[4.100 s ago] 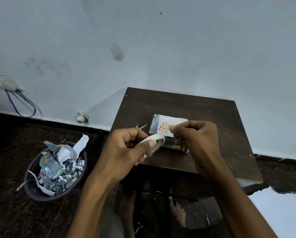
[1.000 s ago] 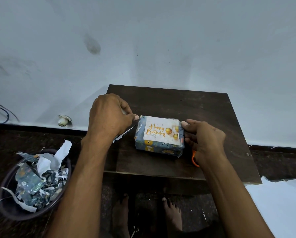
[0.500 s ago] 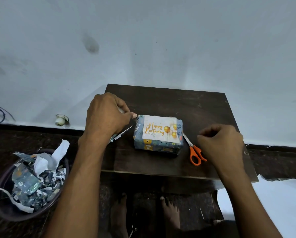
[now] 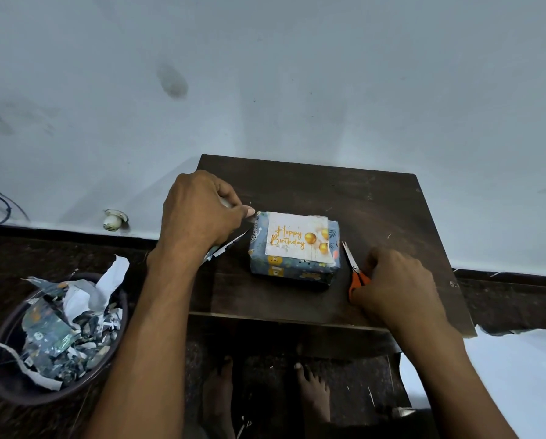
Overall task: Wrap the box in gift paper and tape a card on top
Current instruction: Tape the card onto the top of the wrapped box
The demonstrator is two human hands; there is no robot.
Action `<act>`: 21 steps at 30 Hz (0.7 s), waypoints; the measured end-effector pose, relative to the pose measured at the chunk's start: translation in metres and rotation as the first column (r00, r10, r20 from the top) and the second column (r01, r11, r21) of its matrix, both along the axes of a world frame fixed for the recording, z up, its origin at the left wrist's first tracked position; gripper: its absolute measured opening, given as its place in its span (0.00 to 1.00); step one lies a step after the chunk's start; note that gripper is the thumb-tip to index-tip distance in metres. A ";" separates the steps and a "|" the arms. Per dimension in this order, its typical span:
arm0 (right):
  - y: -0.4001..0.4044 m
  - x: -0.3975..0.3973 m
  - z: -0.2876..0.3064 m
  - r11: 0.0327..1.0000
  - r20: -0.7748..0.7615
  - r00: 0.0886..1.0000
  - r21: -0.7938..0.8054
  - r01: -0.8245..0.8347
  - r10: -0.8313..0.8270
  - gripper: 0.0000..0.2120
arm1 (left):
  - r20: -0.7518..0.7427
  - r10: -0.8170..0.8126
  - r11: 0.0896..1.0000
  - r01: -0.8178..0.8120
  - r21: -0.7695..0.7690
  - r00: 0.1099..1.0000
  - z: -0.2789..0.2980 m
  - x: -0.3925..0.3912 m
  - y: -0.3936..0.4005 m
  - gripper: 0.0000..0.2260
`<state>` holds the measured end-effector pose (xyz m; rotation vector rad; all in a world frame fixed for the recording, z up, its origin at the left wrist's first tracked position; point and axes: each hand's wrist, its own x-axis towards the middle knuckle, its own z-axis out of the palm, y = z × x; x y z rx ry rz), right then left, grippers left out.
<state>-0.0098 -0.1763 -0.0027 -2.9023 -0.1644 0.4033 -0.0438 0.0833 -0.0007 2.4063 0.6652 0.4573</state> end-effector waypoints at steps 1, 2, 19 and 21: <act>0.000 -0.001 0.000 1.000 -0.007 1.000 -0.009 0.001 -0.001 0.15 | 0.002 -0.001 1.000 0.001 -0.002 1.000 0.000 0.000 0.000 0.07; -0.001 -0.002 0.000 1.000 -0.012 1.000 -0.023 -0.006 0.006 0.16 | 0.003 -0.001 1.000 0.001 -0.003 1.000 0.000 0.000 0.000 0.07; 0.011 -0.020 0.006 0.994 0.085 0.991 -0.020 0.107 -0.105 0.16 | 0.025 -0.008 1.000 0.008 -0.019 1.000 -0.004 -0.001 0.004 0.08; 0.009 -0.021 0.006 0.991 0.100 0.987 0.051 0.124 -0.129 0.15 | 0.024 -0.006 1.000 0.007 -0.025 1.000 -0.004 -0.001 0.005 0.08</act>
